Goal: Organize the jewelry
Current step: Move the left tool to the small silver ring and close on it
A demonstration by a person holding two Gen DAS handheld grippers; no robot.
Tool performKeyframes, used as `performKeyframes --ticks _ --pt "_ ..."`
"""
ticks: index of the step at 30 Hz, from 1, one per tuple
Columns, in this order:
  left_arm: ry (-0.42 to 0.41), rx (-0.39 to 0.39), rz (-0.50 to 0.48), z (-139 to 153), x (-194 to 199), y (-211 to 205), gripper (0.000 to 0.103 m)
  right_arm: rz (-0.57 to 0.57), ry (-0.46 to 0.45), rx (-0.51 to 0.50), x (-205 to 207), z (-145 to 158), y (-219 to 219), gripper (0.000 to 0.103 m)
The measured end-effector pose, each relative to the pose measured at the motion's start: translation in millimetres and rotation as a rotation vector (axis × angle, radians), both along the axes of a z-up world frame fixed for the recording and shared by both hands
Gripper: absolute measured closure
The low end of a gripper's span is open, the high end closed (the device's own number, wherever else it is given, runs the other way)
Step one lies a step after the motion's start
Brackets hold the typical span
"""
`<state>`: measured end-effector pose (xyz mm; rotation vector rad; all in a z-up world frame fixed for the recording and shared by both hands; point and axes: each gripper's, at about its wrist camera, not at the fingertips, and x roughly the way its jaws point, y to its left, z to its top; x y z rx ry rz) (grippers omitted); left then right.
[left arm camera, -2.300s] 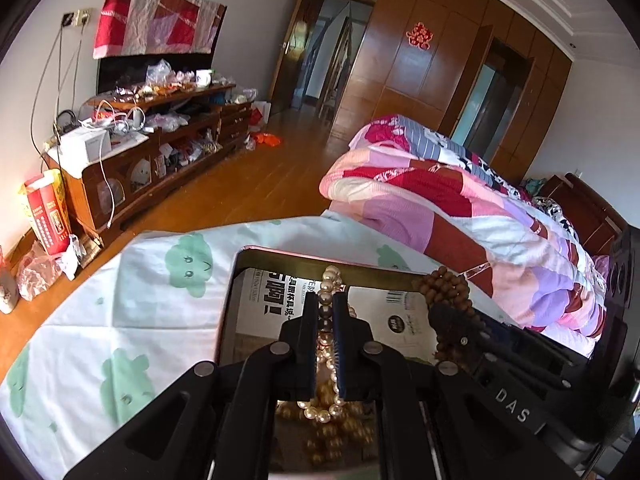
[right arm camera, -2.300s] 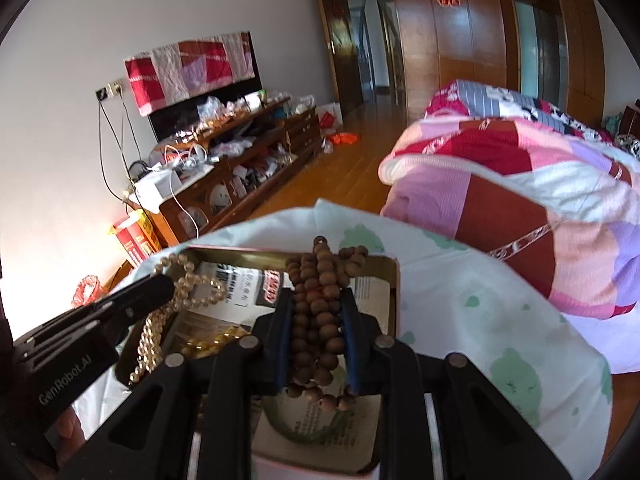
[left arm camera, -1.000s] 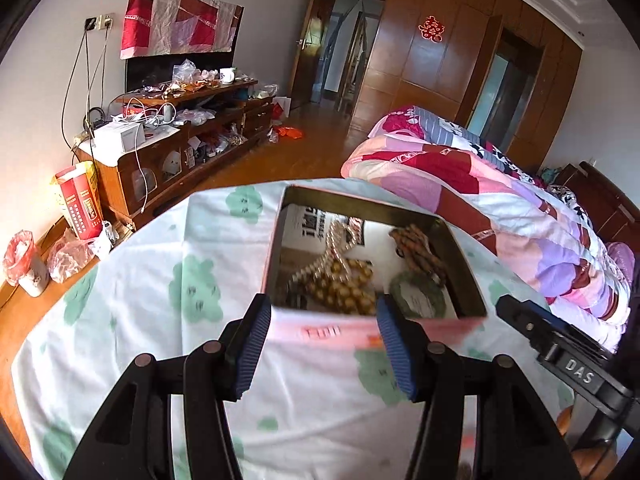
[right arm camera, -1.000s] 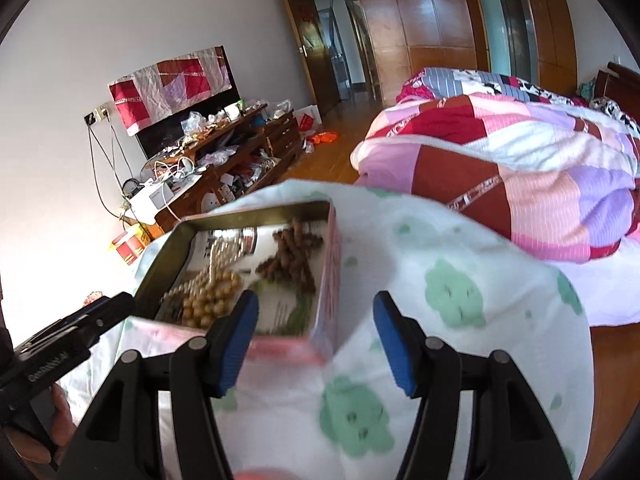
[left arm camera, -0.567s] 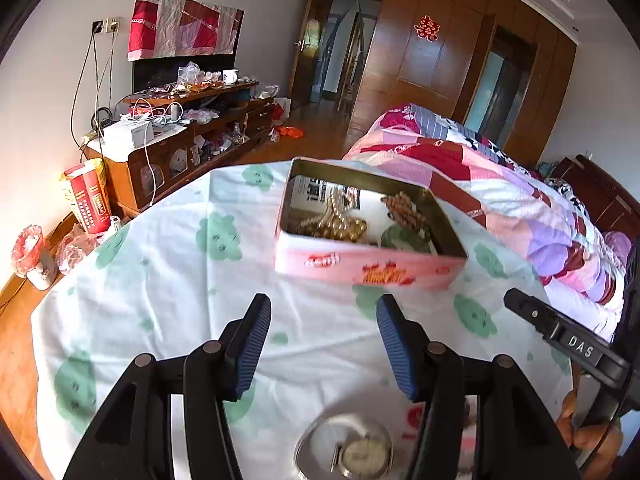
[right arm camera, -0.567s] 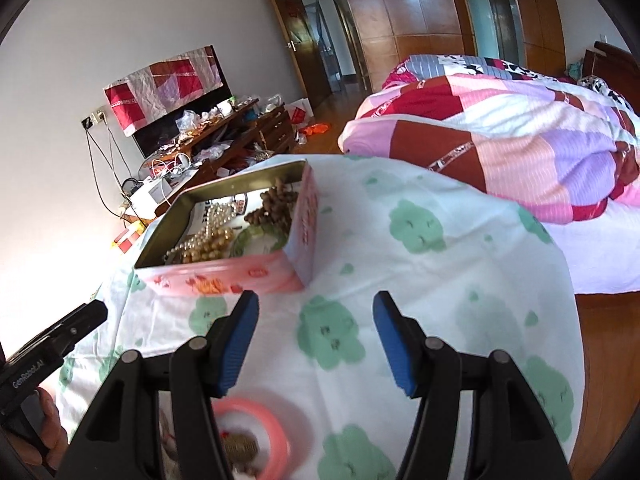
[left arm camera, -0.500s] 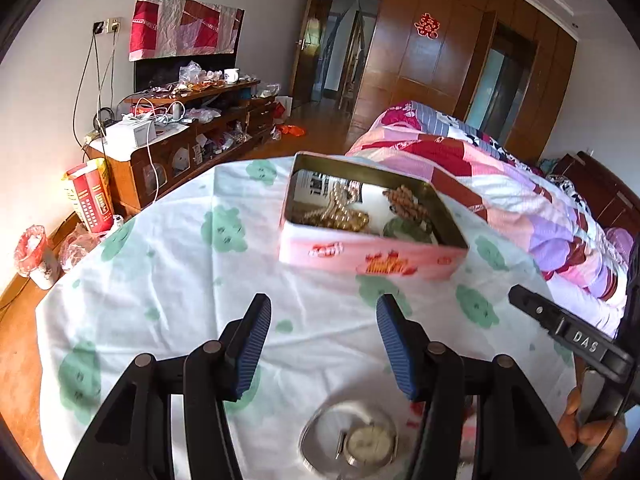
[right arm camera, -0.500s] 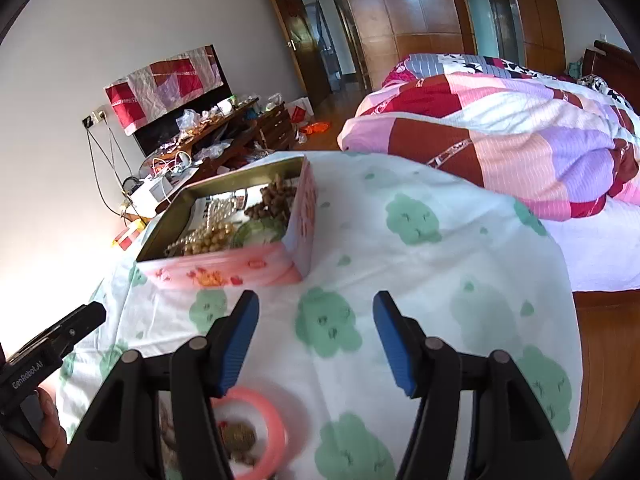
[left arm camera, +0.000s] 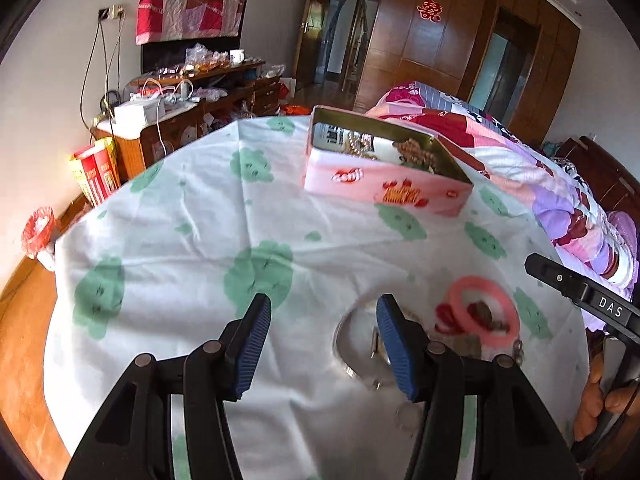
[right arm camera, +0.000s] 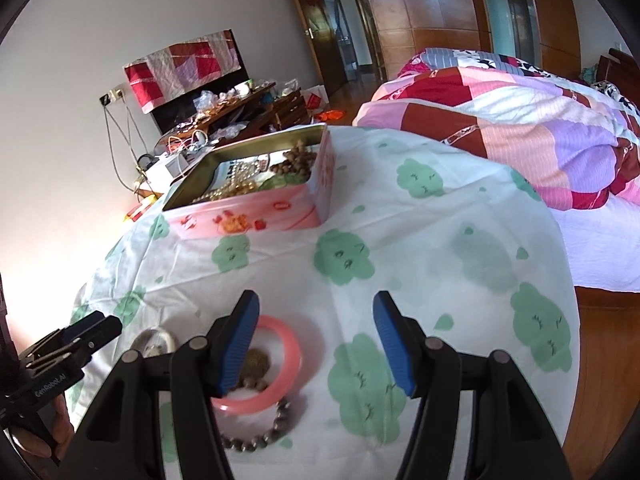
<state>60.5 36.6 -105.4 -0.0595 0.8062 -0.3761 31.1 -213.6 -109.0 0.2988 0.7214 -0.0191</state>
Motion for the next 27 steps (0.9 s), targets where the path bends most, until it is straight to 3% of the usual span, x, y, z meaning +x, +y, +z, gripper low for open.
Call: performKeyframes --ticks 15,22,27 --pt "0.045 0.041 -0.001 -13 -3 2 0.047 0.034 0.033 -0.014 -13 -8 10 0.040" --pt "0.011 0.043 -0.088 -3 -22 -1 0.047 0.047 0.023 -0.014 -17 -6 12 0.040" --pt "0.062 0.001 -0.196 -3 -46 -8 0.047 0.074 0.031 -0.035 -23 -6 16 0.045"
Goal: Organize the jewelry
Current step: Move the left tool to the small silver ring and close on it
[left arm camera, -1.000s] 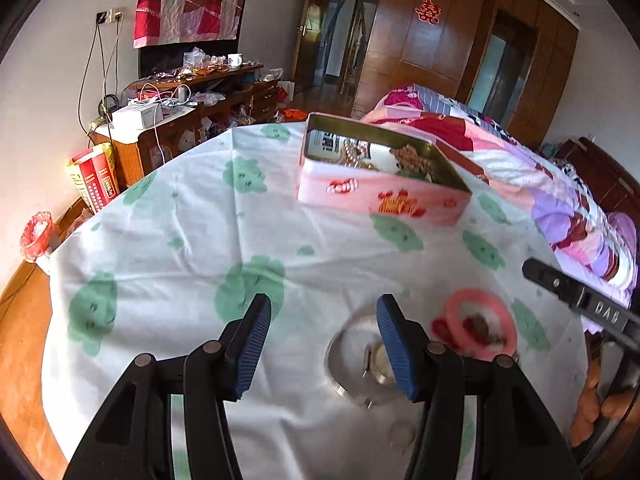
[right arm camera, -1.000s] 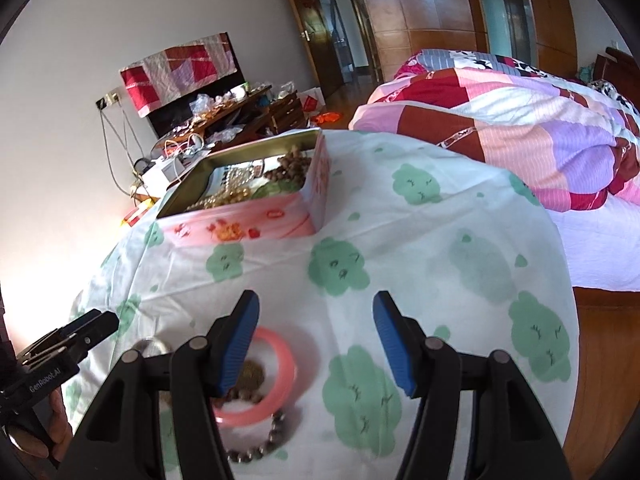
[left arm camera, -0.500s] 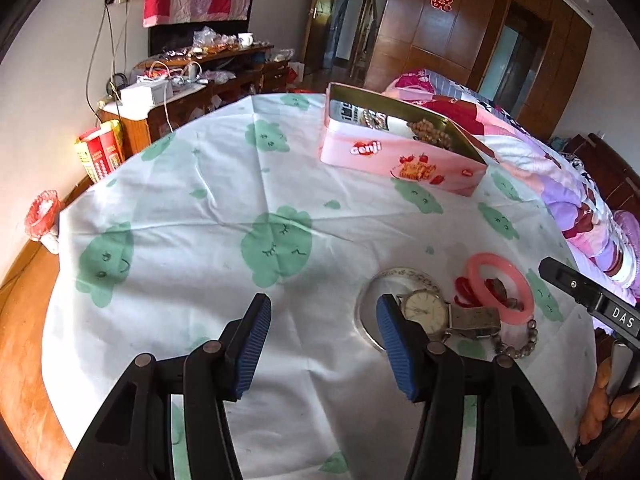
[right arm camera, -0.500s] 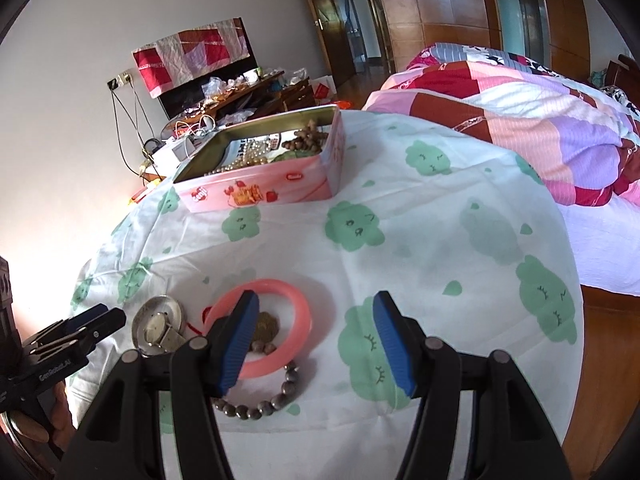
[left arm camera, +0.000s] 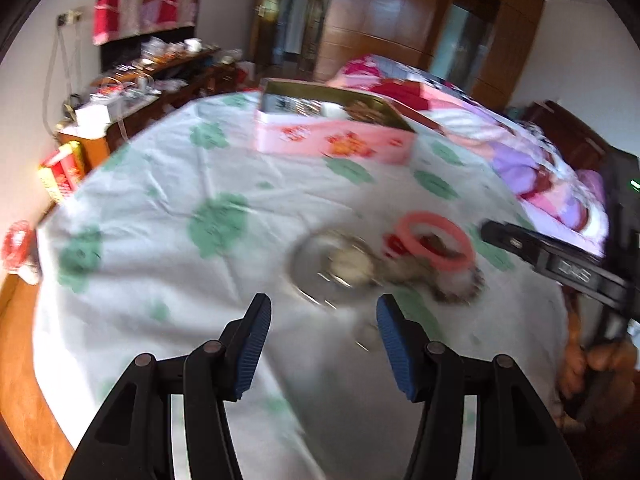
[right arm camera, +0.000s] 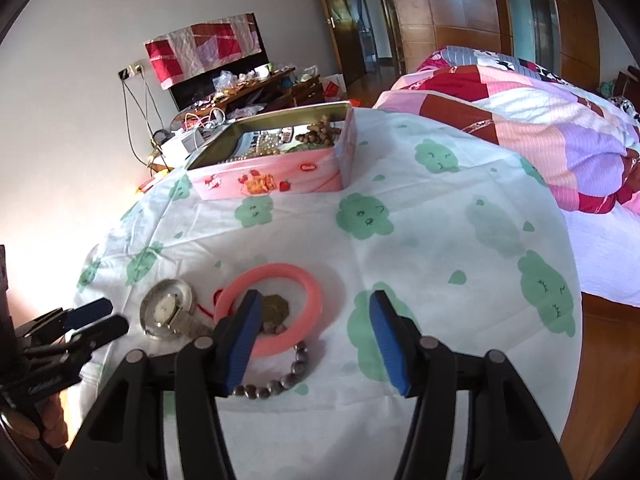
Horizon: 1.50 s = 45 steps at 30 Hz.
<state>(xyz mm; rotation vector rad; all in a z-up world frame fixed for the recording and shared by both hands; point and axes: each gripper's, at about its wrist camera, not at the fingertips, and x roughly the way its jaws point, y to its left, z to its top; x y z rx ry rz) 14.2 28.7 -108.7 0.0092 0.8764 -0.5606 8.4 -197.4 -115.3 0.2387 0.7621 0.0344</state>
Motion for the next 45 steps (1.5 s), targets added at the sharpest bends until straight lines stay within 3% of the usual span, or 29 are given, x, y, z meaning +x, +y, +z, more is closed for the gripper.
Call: performKeyframes --ticks 5,11,12,15,18,27,38,45 --pt "0.031 0.053 -0.031 -14 -10 -17 0.047 0.009 0.000 -0.015 -11 0 0 0.044" --pt "-0.003 0.110 -0.010 -16 -10 -29 0.048 0.017 -0.001 -0.030 -16 0 3 0.044" --pt "-0.014 0.123 -0.012 -17 -11 -30 0.049 0.016 0.000 -0.021 -16 0 2 0.044" --pt "-0.069 0.179 0.004 -19 -15 -33 0.067 0.018 -0.003 -0.007 -17 -1 2 0.044" --pt "-0.074 0.165 0.013 -19 -11 -28 0.083 0.014 -0.005 -0.006 -17 -1 3 0.044" --pt "-0.084 0.094 -0.011 -16 -16 -16 0.083 0.000 -0.010 0.000 -19 0 -2 0.044" --pt "-0.186 -0.001 0.008 27 -16 -5 0.083 0.023 0.028 -0.008 -19 -10 1 0.044" --pt "-0.177 -0.015 0.036 29 -1 -3 0.083 0.006 0.030 -0.022 13 -6 -1 0.044"
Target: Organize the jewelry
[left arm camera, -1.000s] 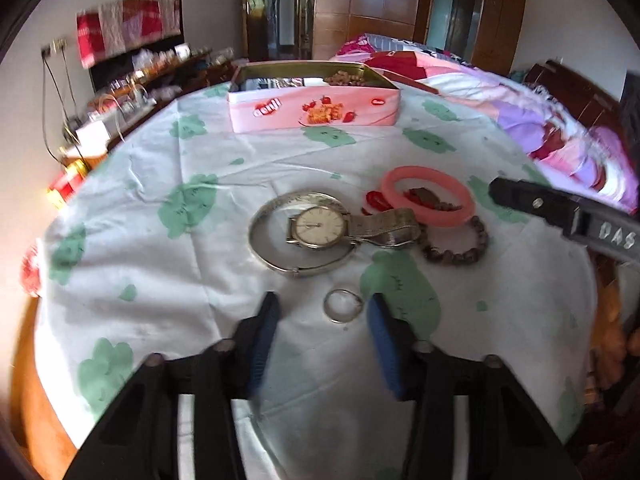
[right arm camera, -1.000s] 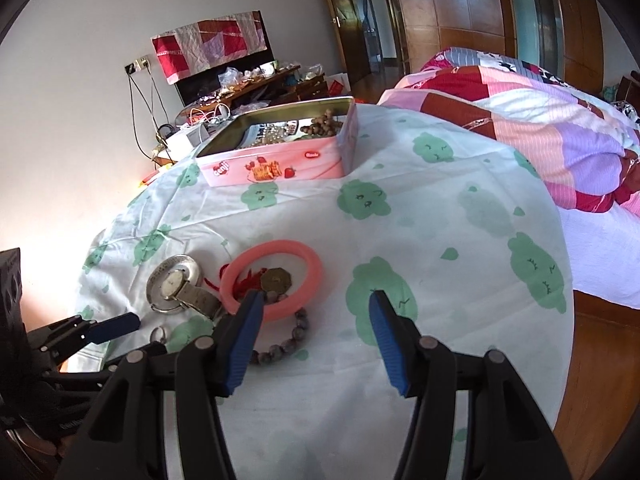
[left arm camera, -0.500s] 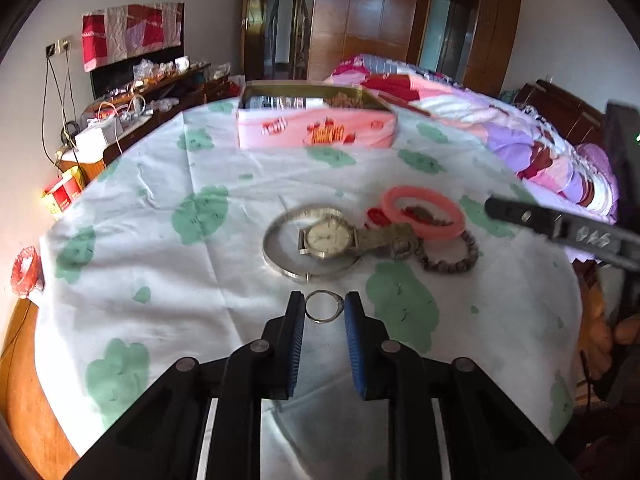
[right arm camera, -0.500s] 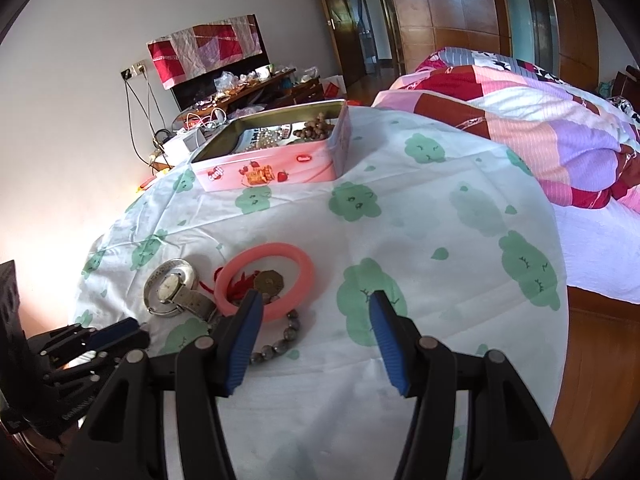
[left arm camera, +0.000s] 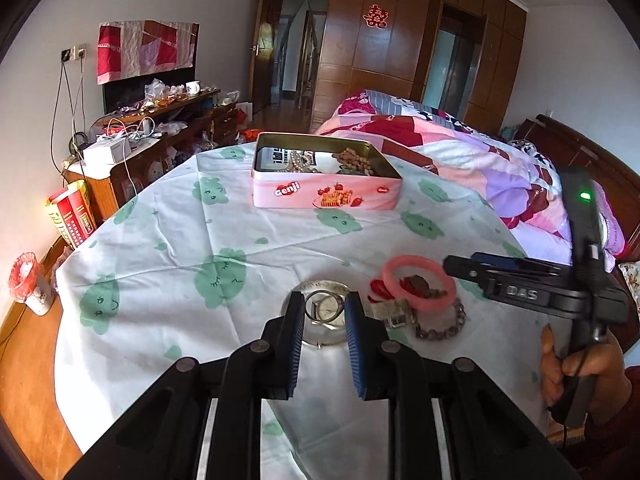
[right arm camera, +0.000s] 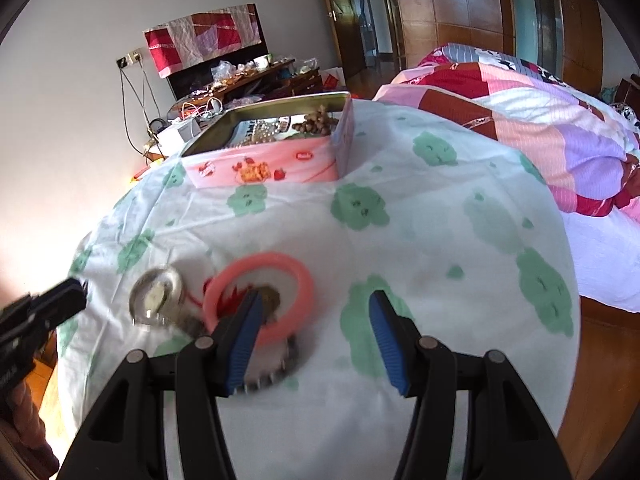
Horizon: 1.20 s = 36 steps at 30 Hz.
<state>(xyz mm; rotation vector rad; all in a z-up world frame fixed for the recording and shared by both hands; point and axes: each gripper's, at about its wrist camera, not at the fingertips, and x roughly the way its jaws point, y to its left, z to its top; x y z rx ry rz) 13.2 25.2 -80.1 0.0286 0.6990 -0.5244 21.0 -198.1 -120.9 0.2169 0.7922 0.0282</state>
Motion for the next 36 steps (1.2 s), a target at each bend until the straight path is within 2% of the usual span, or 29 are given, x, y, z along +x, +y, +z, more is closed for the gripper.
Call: performKeyframes --ticks 3,5,9,11,12,15,19,22,27,29,31,33,36 --pt "-0.007 0.001 0.003 1 4 -2 0.083 0.020 0.041 -0.023 19 -4 7 0.049" --pt "-0.004 -0.004 0.006 0 7 -1 0.083 0.045 0.106 -0.041 29 -12 13 0.072" --pt "-0.002 -0.009 0.013 0 9 1 0.083 0.047 0.137 -0.120 32 -15 22 0.078" --pt "-0.002 -0.011 0.015 0 10 2 0.084 0.049 0.138 -0.137 32 -15 21 0.088" --pt "-0.002 -0.011 0.017 0 11 2 0.087 0.051 0.135 -0.127 30 -16 18 0.088" --pt "0.001 -0.014 0.024 0 13 4 0.087 0.035 0.121 -0.063 29 -14 7 0.089" --pt "0.002 -0.017 0.033 1 16 7 0.087 -0.004 0.043 0.009 21 5 -7 0.090" --pt "-0.003 -0.013 0.037 2 17 8 0.087 -0.017 0.003 0.030 18 21 -10 0.090" --pt "0.055 -0.005 0.002 -7 17 11 0.086 -0.013 -0.031 0.046 18 33 -8 0.090" --pt "0.088 -0.002 -0.021 -12 17 8 0.082 -0.010 -0.027 0.042 18 30 -7 0.090" --pt "0.115 0.011 -0.038 -18 17 2 0.063 -0.007 -0.017 0.051 19 25 -7 0.090" --pt "0.128 0.025 -0.050 -23 15 -4 0.053 -0.002 -0.002 0.065 20 20 -6 0.090" --pt "0.135 0.033 -0.056 -29 11 -10 0.052 0.006 0.002 0.062 17 19 -6 0.090"
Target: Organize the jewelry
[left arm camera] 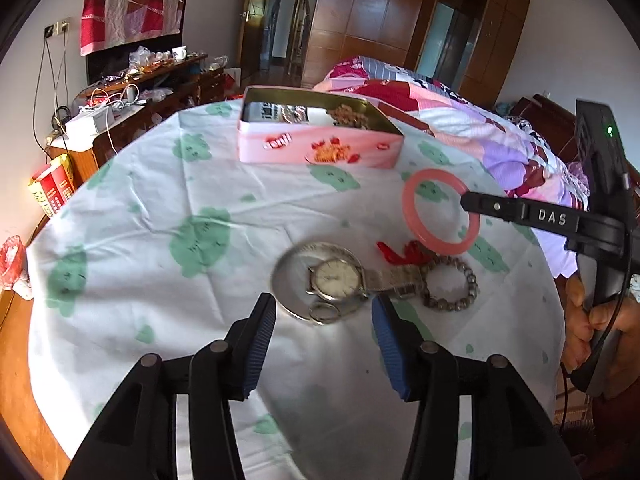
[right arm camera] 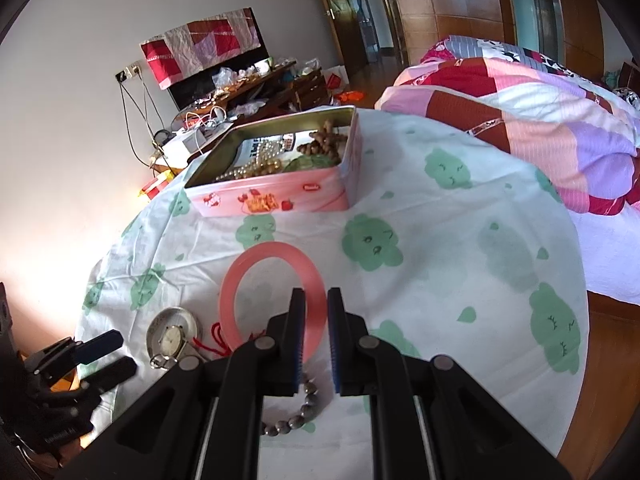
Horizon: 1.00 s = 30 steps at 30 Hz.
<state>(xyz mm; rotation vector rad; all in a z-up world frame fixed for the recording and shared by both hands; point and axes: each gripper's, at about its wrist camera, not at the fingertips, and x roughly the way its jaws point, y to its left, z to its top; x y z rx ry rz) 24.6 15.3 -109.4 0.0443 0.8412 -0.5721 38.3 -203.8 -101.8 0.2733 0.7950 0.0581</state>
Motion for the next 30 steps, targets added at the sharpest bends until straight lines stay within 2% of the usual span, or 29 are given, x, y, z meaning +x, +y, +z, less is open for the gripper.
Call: performKeyframes --ticks 5,9,11,12,13,18,24,30 --pt "-0.059 0.052 -0.025 -4 -4 -14 0.052 -0.006 0.001 0.004 -2 -1 -3 0.090" --pt "-0.042 0.062 -0.030 -12 3 -16 0.053 -0.017 0.003 0.017 -2 -1 -7 0.090" --pt "-0.033 0.035 -0.040 -10 5 -12 0.068 -0.021 0.004 0.020 -1 -1 -8 0.090" --pt "-0.021 0.044 -0.041 -13 6 -13 0.083 -0.022 0.004 0.020 -1 -2 -8 0.090" --pt "-0.028 0.056 -0.033 -14 6 -13 0.085 -0.024 0.005 0.021 -1 -2 -8 0.090" --pt "-0.023 0.097 -0.052 -13 6 -18 0.085 -0.028 0.005 0.036 -2 -2 -10 0.089" --pt "-0.001 0.105 -0.037 -12 3 -17 0.085 -0.033 -0.003 0.040 -2 -1 -12 0.090" --pt "-0.050 0.127 -0.050 -13 -4 -19 0.086 -0.040 -0.006 0.052 -3 -1 -15 0.089"
